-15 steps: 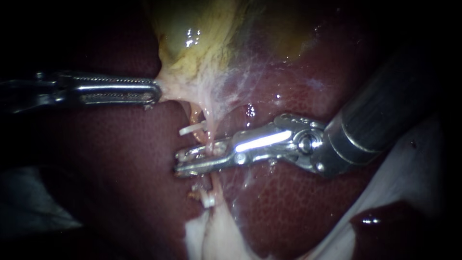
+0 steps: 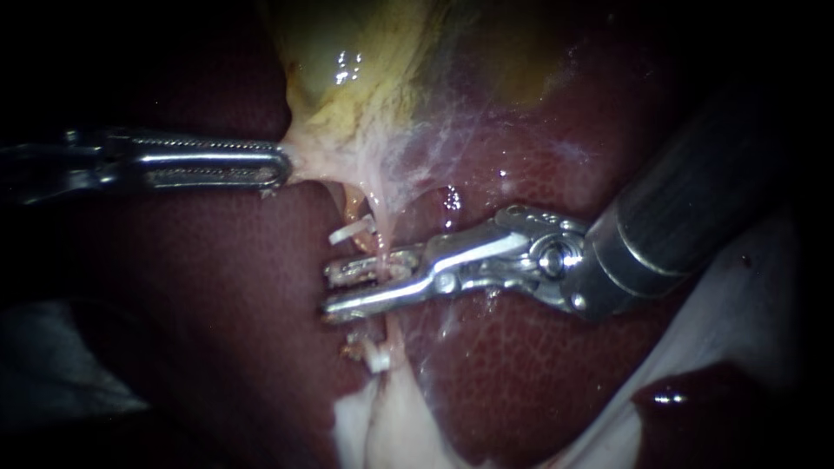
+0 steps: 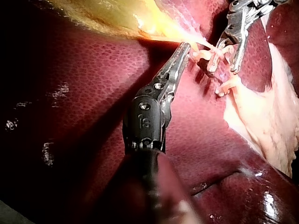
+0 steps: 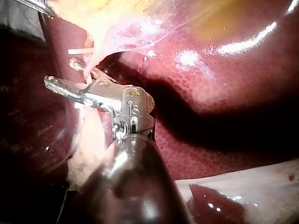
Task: Clipping first clip right tube
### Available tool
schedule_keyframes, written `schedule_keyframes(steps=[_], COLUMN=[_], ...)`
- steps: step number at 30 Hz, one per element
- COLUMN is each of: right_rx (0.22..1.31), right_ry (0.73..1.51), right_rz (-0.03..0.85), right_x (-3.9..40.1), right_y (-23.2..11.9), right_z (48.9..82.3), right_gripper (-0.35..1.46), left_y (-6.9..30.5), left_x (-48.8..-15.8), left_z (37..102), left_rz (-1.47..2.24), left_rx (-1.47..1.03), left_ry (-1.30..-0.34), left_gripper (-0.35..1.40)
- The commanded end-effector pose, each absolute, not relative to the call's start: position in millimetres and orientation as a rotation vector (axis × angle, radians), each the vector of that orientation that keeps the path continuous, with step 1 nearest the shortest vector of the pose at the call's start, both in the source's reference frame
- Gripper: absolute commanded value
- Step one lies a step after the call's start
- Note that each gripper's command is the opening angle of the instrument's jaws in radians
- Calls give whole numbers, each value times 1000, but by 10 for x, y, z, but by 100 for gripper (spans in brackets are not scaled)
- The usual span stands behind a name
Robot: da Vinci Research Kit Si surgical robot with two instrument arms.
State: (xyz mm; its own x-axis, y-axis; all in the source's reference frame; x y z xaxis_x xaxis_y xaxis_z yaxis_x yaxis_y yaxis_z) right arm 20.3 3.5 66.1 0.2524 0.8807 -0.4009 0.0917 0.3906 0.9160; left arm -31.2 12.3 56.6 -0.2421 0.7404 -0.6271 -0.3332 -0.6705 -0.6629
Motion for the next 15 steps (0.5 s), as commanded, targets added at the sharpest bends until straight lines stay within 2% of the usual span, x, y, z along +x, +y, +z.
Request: schedule_keyframes(steps=[1,10,15], right_rx=[1044,1035,1071], right_ry=[1206,1205,1196], right_rz=[698,687,629], right_x=[205,208,211], right_y=[34,18,-4], right_z=[662,675,685], right_gripper=[48,50,50], left_y=[123,123,124], left_x=[-312,-311,-311], left_z=[566,567,567], left_rz=[1971,1971,1972], left_rx=[-1306,-1306,-1307], left_ry=[-522,-522,-522], left_gripper=[-35,-35,-35])
